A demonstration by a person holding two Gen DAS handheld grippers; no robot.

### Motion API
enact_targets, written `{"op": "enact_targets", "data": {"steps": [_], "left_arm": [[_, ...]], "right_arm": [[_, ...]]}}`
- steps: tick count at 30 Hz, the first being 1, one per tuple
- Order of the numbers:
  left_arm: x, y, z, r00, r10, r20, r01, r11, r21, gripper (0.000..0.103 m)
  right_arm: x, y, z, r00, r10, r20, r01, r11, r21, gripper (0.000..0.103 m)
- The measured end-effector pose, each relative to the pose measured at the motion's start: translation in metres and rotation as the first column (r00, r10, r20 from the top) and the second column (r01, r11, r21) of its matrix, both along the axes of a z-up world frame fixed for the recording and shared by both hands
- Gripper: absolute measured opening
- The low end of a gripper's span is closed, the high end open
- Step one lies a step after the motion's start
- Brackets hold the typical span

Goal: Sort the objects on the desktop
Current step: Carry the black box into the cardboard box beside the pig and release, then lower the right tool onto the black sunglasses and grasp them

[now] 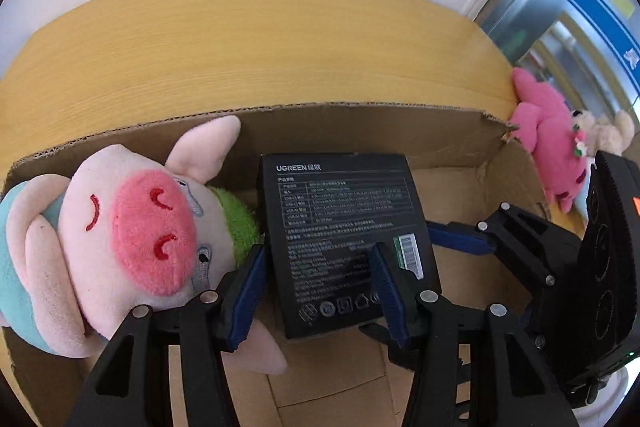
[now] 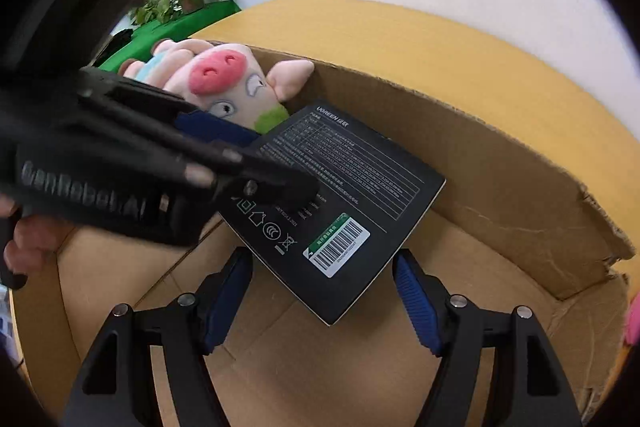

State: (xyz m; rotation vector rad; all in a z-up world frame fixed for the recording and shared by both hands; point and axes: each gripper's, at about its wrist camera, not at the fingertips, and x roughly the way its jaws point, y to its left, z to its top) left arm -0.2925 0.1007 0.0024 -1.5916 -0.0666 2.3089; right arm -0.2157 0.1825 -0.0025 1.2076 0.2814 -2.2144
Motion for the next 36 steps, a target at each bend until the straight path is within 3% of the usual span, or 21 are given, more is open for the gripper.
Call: {"op": "enact_targets", "data": {"steps": [4,7,10,12,14,15,16,21,22,23,24,26,27,28,29,30,31,32,33,36], "left_arm": [[0.011,-0.016,0.013,0.999,0.008,-0.038,-0.007,1.0,0.017,0.051],[0.035,-0.03,0.048,0.986,0.016,-0.167,-0.017,1.0,-0.007,0.051],[0.083,-0.048,0.095,0.937,0.01,-0.349,-0.005,1.0,0.015,0.054],[0.12,-0.059,0.121,0.892,0.022,-0.452,-0.01,1.0,0.029,0.073],[0.162,-0.072,0.141,0.832,0.053,-0.552,-0.037,0.999,0.04,0.093],[0.175,-0.074,0.148,0.813,0.06,-0.579,-0.045,0.998,0.04,0.103],[0.19,-0.078,0.152,0.798,0.066,-0.599,-0.053,0.998,0.039,0.103],[0.241,-0.1,0.149,0.788,0.121,-0.604,-0.121,0.992,0.041,0.102],[0.247,-0.103,0.147,0.791,0.126,-0.599,-0.127,0.991,0.041,0.1],[0.255,-0.11,0.145,0.793,0.128,-0.595,-0.136,0.99,0.031,0.083],[0.263,-0.113,0.14,0.8,0.127,-0.587,-0.146,0.989,0.014,0.051],[0.272,-0.119,0.129,0.833,0.136,-0.536,-0.162,0.987,-0.001,0.024],[0.278,-0.124,0.124,0.843,0.142,-0.518,-0.162,0.987,0.007,0.024],[0.286,-0.129,0.12,0.846,0.148,-0.512,-0.162,0.987,0.017,0.025],[0.294,-0.133,0.117,0.844,0.155,-0.514,-0.168,0.986,0.022,0.036],[0.3,-0.134,0.114,0.84,0.169,-0.516,-0.185,0.982,0.019,0.058],[0.307,-0.136,0.112,0.831,0.187,-0.525,-0.209,0.978,0.019,0.071],[0.313,-0.138,0.112,0.818,0.206,-0.538,-0.23,0.973,0.023,0.092],[0.322,-0.141,0.111,0.803,0.221,-0.554,-0.244,0.969,0.032,0.101],[0.338,-0.143,0.105,0.805,0.214,-0.553,-0.241,0.97,0.026,0.102]], "right_arm": [[0.005,-0.003,0.003,1.0,-0.023,-0.012,0.023,0.999,0.042,0.073],[0.031,0.01,0.025,0.997,-0.042,-0.071,0.045,0.998,0.044,0.073],[0.062,0.03,0.056,0.982,-0.098,-0.163,0.096,0.995,-0.022,0.074],[0.092,0.044,0.08,0.962,-0.166,-0.218,0.152,0.985,-0.078,0.081],[0.124,0.049,0.099,0.93,-0.239,-0.28,0.211,0.969,-0.128,0.081],[0.14,0.057,0.107,0.91,-0.275,-0.311,0.237,0.959,-0.153,0.081],[0.157,0.06,0.111,0.896,-0.302,-0.326,0.258,0.951,-0.172,0.082],[0.198,0.064,0.11,0.869,-0.389,-0.305,0.343,0.919,-0.195,0.082],[0.209,0.067,0.109,0.858,-0.41,-0.31,0.366,0.911,-0.19,0.082],[0.215,0.069,0.109,0.85,-0.423,-0.315,0.382,0.905,-0.187,0.079],[0.225,0.066,0.105,0.844,-0.43,-0.319,0.39,0.902,-0.183,0.077],[0.248,0.067,0.102,0.828,-0.451,-0.332,0.42,0.892,-0.165,0.041],[0.253,0.065,0.099,0.83,-0.454,-0.325,0.424,0.891,-0.161,0.039],[0.261,0.066,0.097,0.832,-0.457,-0.315,0.423,0.89,-0.171,0.039],[0.268,0.066,0.096,0.834,-0.459,-0.305,0.42,0.888,-0.187,0.043],[0.275,0.068,0.095,0.838,-0.462,-0.291,0.42,0.886,-0.196,0.049],[0.281,0.068,0.094,0.841,-0.462,-0.282,0.423,0.886,-0.191,0.07],[0.287,0.069,0.093,0.842,-0.46,-0.282,0.423,0.887,-0.185,0.084],[0.294,0.07,0.092,0.838,-0.463,-0.289,0.427,0.886,-0.181,0.084],[0.306,0.079,0.08,0.837,-0.496,-0.232,0.465,0.868,-0.176,0.084]]}}
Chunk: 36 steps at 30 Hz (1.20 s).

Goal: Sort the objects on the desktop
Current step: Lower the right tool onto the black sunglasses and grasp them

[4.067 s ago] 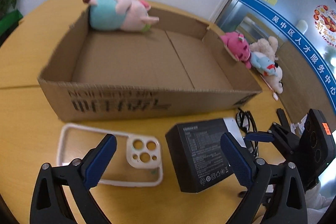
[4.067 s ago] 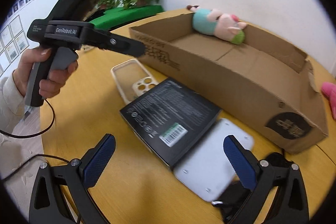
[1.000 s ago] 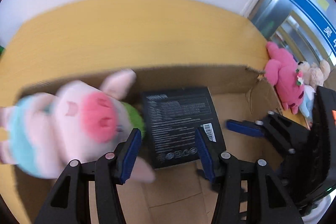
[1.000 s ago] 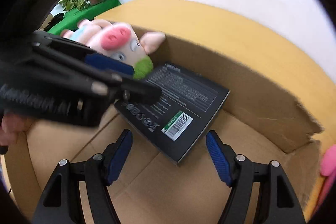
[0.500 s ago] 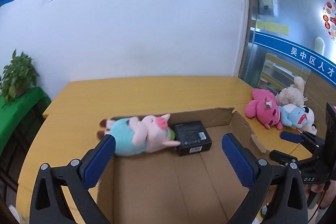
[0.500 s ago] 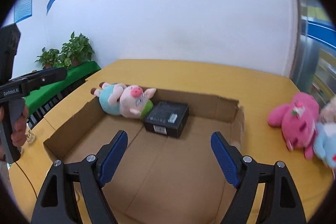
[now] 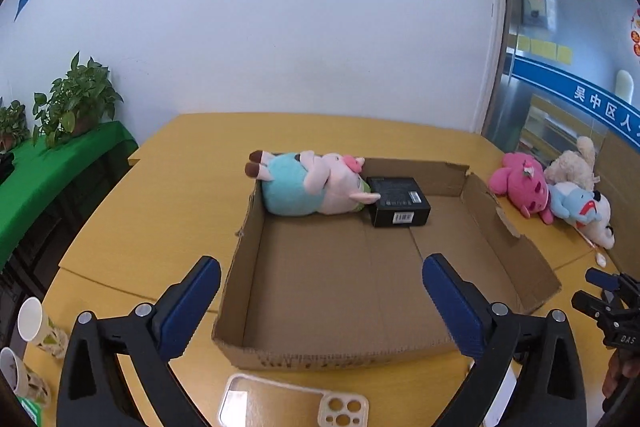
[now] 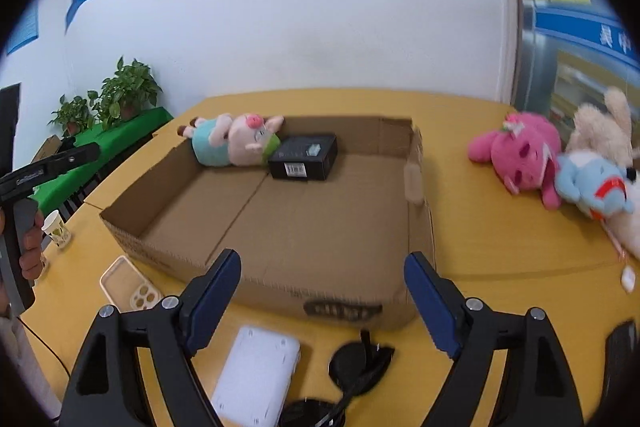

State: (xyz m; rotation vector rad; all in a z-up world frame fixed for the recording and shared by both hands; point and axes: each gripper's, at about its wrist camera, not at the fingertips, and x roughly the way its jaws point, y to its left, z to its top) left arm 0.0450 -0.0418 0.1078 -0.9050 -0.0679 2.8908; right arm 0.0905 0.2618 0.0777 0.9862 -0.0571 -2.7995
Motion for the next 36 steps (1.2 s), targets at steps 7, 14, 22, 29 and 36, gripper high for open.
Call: {"op": "enact_targets", "data": {"steps": [7,14,22,29,36], "left_arm": [[0.038,0.012,-0.021,0.999,0.014,-0.035,-0.016,0.998,-0.062,0.102],[0.053,0.038,-0.054,0.994,-0.087,0.061,0.087,0.996,0.001,0.103],[0.045,0.074,-0.075,0.97,-0.192,0.152,0.182,0.98,0.075,0.102],[0.04,0.095,-0.082,0.952,-0.248,0.179,0.23,0.966,0.116,0.103],[0.023,0.122,-0.093,0.881,-0.397,0.258,0.33,0.906,0.267,0.102]], "right_arm": [[0.015,0.022,-0.048,0.986,-0.062,0.157,0.062,0.998,0.002,0.084],[0.028,0.027,-0.09,0.962,-0.064,0.266,0.061,0.998,0.018,0.082],[0.022,0.011,-0.111,0.947,-0.028,0.319,0.014,0.999,0.046,0.04],[0.026,0.024,-0.111,0.941,-0.014,0.339,0.019,1.0,-0.012,0.028],[0.034,0.034,-0.111,0.94,-0.012,0.342,0.029,0.999,-0.046,0.028]]}}
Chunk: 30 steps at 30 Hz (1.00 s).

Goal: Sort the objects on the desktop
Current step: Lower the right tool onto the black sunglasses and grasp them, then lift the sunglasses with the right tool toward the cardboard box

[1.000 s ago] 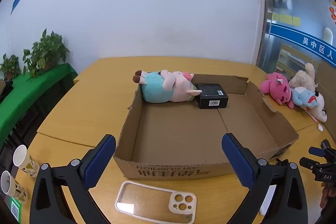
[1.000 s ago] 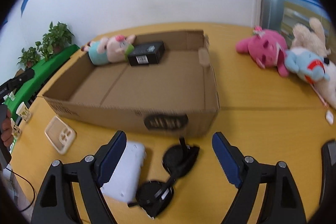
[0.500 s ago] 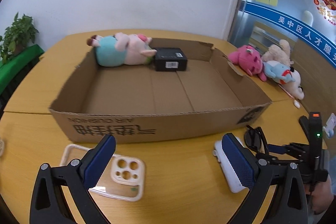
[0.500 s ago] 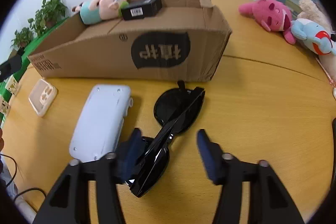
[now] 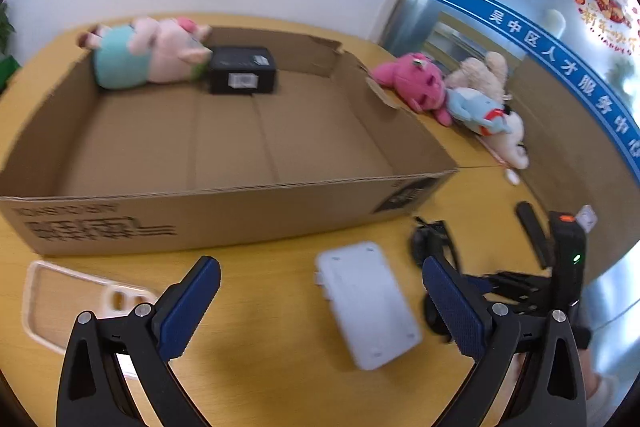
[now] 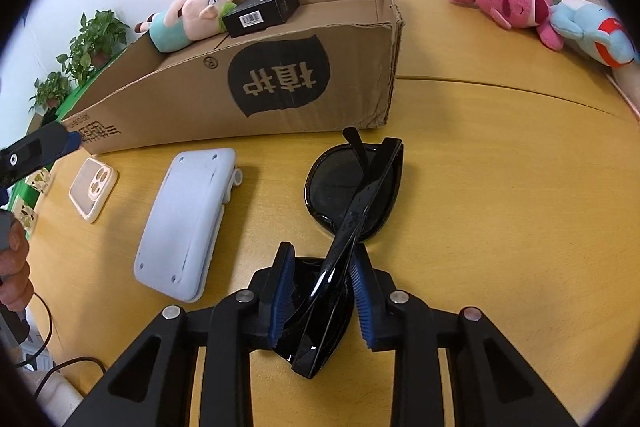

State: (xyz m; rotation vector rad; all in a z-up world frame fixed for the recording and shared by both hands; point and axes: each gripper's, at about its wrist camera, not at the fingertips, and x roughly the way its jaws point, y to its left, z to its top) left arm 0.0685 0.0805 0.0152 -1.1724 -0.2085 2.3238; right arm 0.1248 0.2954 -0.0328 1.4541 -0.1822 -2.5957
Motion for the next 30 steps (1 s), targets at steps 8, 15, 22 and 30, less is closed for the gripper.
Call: {"op": "enact_targets", "data": {"steps": [8,15,22,30], "left_arm": [[-0.023,0.066,-0.018,0.963,-0.207,0.173,0.181,0.971,0.153,0.094],[-0.021,0.116,-0.035,0.911,-0.313,0.268,0.274,0.946,0.173,0.065],[-0.025,0.13,-0.061,0.876,-0.321,0.361,0.294,0.947,0.128,0.034],[-0.024,0.125,-0.069,0.871,-0.313,0.379,0.284,0.95,0.131,0.015]], "right_arm": [[0.011,-0.016,0.0,0.998,0.049,-0.026,-0.05,0.998,-0.036,0.027],[0.012,-0.02,0.002,0.998,0.04,-0.047,-0.044,0.996,-0.082,0.012],[0.011,-0.019,-0.002,0.998,0.034,-0.049,-0.039,0.994,-0.101,0.011],[0.013,-0.023,-0.001,0.998,0.021,-0.06,-0.028,0.993,-0.114,0.011]]}}
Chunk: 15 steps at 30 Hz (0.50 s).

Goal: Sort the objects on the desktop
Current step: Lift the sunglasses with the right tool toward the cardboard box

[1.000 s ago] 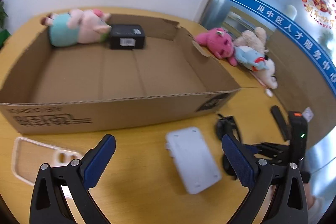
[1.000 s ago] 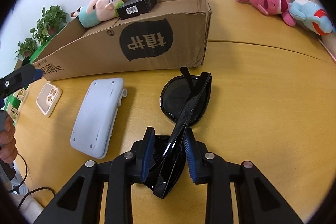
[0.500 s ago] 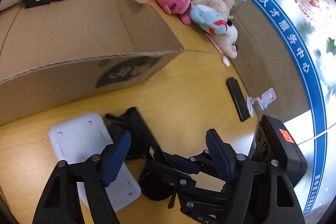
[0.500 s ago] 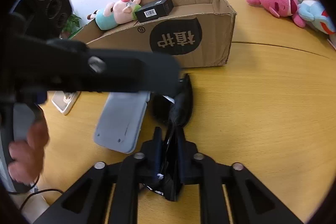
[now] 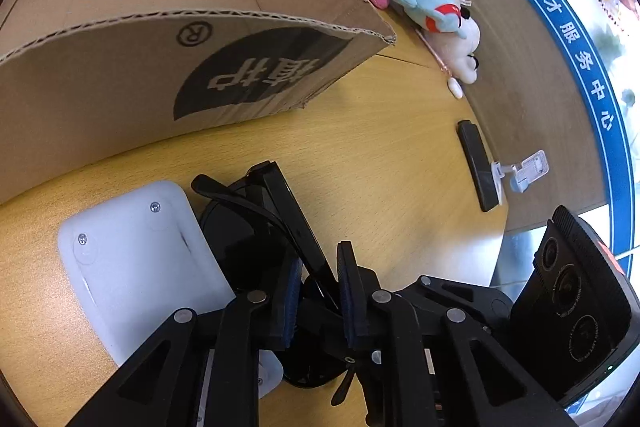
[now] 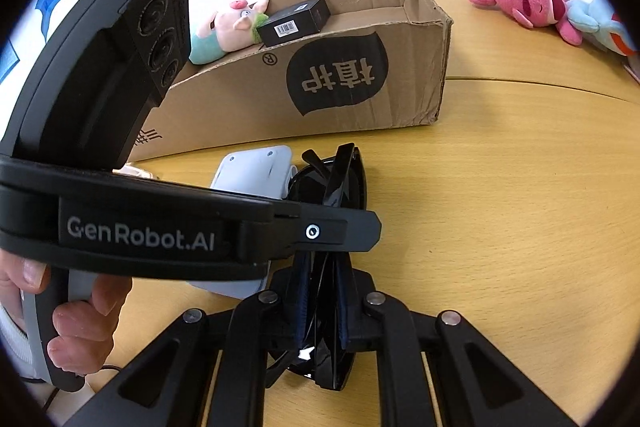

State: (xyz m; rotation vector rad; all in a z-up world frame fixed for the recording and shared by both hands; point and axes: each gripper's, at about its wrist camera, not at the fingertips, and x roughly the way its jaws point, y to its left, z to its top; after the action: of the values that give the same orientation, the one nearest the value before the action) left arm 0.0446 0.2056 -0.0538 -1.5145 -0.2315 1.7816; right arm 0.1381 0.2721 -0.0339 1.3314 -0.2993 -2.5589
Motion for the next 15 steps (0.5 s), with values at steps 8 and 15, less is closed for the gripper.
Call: {"op": "enact_targets", "data": {"steps": [8,15], "left_arm": [[-0.002,0.001,-0.001,1.0,-0.004,-0.024,0.005,1.0,0.011,0.012],[0.001,-0.002,0.037,0.992,-0.004,-0.125,0.01,0.999,0.044,0.007]], "right_arm": [[0.004,-0.002,0.003,1.0,-0.014,-0.008,0.014,1.0,-0.004,0.011],[0.002,-0.001,0.027,0.997,-0.012,-0.08,0.013,1.0,0.005,0.011]]}}
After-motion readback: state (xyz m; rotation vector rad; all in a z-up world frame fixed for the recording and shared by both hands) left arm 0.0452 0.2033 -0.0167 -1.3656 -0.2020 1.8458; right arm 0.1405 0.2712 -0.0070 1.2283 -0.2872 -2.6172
